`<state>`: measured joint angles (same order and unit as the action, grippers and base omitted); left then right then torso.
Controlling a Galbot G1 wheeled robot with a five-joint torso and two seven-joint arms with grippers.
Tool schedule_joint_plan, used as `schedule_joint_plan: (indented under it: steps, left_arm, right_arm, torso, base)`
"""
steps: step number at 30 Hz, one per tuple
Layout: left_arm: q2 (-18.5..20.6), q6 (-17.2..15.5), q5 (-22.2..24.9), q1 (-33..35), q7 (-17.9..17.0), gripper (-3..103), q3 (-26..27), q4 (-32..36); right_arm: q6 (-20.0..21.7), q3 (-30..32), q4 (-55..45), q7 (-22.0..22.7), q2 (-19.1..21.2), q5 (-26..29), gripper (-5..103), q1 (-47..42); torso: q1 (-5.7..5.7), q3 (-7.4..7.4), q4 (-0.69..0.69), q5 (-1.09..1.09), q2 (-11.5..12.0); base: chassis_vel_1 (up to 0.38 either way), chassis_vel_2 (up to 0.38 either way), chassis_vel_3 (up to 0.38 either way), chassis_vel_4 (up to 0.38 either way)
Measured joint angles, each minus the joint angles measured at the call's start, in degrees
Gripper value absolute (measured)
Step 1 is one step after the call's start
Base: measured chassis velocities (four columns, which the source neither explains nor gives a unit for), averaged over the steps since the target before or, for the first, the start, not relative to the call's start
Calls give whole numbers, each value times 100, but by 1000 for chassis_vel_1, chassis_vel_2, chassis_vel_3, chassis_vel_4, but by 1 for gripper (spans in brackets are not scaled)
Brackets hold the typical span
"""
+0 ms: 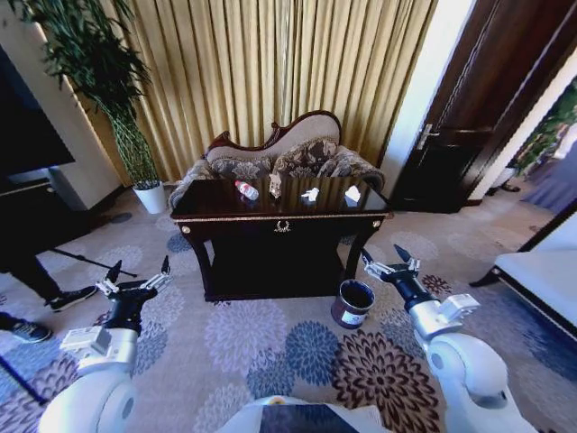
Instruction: Move to the front of the table and place the trash on the table into the trash bin.
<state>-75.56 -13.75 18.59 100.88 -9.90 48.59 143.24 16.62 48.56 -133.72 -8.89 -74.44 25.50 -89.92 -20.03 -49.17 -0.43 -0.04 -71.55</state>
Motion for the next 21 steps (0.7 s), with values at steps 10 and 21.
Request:
schedule_joint_plan:
  steps: [10, 21]
  left_arm:
    - [-7, 2, -1, 11, 12, 100, -2, 0]
    - [-31, 6, -5, 22, 39, 100, -4, 0]
  right_arm:
    - [0, -17, -26, -20, -13, 2, 100, -26]
    - [0, -26, -18, -30, -23, 0, 100, -28]
  torso:
    - [0, 0, -2, 2, 0]
    - [0, -1, 0, 4, 1]
  base:
    - [-217, 207, 225, -205]
    - [-222, 247, 236, -235]
